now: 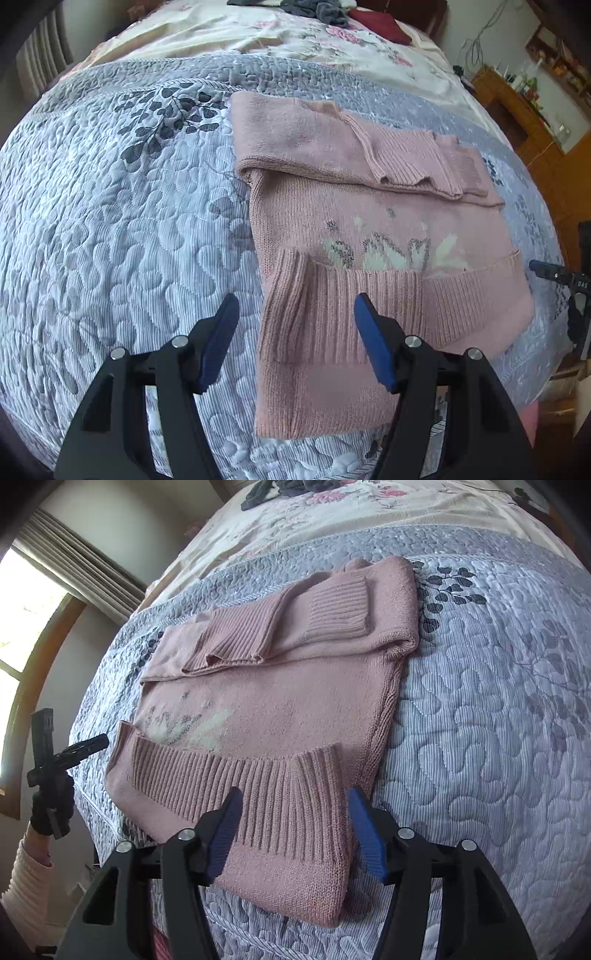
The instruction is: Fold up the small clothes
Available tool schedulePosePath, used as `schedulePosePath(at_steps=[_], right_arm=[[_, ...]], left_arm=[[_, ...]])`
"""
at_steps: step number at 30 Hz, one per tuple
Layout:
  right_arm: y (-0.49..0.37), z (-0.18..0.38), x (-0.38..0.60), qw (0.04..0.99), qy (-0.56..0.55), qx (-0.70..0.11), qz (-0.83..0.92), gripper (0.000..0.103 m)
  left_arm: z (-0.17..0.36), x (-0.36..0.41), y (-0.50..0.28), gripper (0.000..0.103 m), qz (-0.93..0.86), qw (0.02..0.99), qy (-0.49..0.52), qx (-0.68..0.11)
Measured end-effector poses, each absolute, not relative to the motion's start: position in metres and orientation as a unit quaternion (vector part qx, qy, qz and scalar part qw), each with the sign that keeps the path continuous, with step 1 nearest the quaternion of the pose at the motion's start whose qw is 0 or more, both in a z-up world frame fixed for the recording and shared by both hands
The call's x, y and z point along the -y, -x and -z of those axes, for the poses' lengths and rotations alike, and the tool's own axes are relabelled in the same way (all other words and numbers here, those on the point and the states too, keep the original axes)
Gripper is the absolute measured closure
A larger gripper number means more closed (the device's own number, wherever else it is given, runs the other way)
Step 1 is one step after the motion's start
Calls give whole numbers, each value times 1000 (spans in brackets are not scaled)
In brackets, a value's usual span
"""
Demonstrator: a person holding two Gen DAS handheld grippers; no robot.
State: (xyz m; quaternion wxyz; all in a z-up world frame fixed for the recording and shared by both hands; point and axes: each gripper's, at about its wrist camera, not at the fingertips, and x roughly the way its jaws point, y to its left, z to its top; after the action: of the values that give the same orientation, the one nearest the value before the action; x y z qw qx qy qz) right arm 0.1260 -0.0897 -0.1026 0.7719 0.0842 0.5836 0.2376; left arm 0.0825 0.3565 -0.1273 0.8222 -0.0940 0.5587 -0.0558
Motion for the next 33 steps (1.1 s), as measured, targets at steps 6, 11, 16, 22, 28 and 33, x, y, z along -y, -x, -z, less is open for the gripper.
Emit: schedulePosePath(at_steps=[6, 11, 16, 22, 28, 33], right_arm=[[-134, 113, 77, 772, -43, -588, -237, 42], [-137, 128, 67, 769, 1, -597, -230, 45], [-132, 131, 63, 773, 29, -590, -232, 90], [-108, 108, 75, 791, 0, -561, -243, 93], [-89, 77, 94, 804, -53, -533, -257, 93], [-95, 33, 92, 823, -62, -496, -272, 93]], left_arm=[[149, -342, -99, 49, 50, 811, 55, -581], [159, -339, -104, 70, 43, 809, 59, -584], [154, -339, -99, 91, 39, 816, 58, -574], [131, -337, -68, 94, 50, 843, 72, -531], [99, -337, -41, 95, 38, 876, 78, -475], [54, -336, -55, 95, 47, 897, 96, -429]])
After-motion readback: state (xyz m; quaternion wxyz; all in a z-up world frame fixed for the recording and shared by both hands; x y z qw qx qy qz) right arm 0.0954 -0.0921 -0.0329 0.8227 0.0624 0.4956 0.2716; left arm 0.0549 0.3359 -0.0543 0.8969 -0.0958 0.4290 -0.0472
